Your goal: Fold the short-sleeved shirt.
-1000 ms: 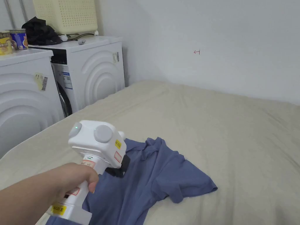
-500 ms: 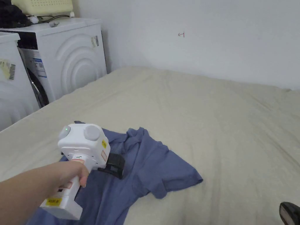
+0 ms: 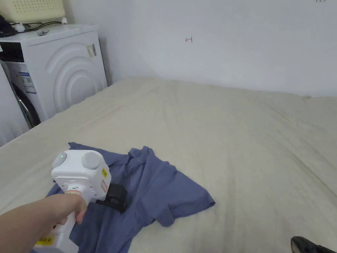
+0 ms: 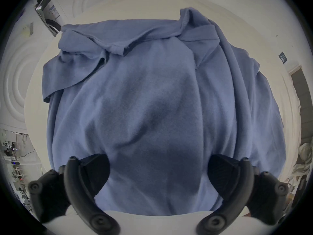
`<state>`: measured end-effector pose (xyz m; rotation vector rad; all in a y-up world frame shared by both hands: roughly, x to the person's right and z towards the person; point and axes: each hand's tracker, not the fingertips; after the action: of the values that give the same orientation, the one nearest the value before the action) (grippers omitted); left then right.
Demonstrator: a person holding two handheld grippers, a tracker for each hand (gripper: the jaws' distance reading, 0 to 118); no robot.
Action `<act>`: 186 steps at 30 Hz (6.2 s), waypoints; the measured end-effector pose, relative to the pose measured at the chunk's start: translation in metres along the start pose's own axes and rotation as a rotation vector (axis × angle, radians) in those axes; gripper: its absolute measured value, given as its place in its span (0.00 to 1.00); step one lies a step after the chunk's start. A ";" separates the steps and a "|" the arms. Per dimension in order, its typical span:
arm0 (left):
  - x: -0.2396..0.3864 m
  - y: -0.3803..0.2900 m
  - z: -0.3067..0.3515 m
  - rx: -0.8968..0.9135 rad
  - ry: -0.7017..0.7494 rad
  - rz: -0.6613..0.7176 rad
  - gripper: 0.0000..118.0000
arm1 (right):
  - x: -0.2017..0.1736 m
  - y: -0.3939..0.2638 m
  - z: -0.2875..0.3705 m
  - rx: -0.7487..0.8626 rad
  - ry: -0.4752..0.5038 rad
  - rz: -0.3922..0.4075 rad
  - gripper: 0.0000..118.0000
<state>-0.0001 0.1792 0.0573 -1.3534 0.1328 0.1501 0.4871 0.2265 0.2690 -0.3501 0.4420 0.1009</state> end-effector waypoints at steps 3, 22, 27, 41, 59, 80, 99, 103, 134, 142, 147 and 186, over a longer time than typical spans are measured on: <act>0.016 -0.015 0.021 0.044 -0.009 -0.036 0.62 | 0.004 -0.002 0.003 -0.004 -0.020 0.007 0.00; -0.003 -0.047 0.186 0.329 -0.222 0.109 0.01 | 0.034 0.008 0.048 0.133 -0.072 -0.028 0.00; 0.030 -0.057 0.275 0.494 -0.348 0.032 0.01 | 0.047 0.015 0.067 0.225 -0.162 -0.046 0.00; 0.287 -0.043 0.381 0.595 -0.662 -0.451 0.01 | 0.107 0.027 0.150 0.362 -0.375 -0.118 0.00; 0.508 -0.078 0.063 0.047 -0.730 -0.406 0.98 | 0.162 -0.024 0.185 0.204 -0.500 -0.257 0.00; 0.244 -0.190 0.178 0.869 -0.613 -0.152 0.00 | 0.130 -0.013 0.176 0.251 -0.507 -0.252 0.00; 0.295 -0.051 0.101 0.322 -0.403 -0.292 0.04 | 0.124 0.006 0.149 0.239 -0.471 -0.207 0.00; 0.329 -0.013 0.035 0.304 -0.253 -0.288 1.00 | 0.133 -0.002 0.138 0.199 -0.463 -0.222 0.00; 0.335 -0.069 0.003 0.346 -0.350 -0.430 0.09 | 0.306 0.076 -0.240 -0.833 -0.222 -0.268 0.80; 0.329 -0.071 0.003 0.327 -0.385 -0.419 0.09 | 0.308 0.053 -0.244 -0.838 -0.155 -0.305 0.02; 0.324 -0.070 0.012 0.326 -0.389 -0.394 0.09 | 0.312 0.083 -0.188 -0.682 -0.140 -0.317 0.02; 0.331 0.029 0.432 1.026 -0.481 -0.278 0.09 | 0.325 0.408 0.146 0.190 -0.513 -0.343 0.02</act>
<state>0.3234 0.6173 0.0607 -0.2794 -0.3497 0.1381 0.7684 0.6662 0.1242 -0.1977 -0.1196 -0.1827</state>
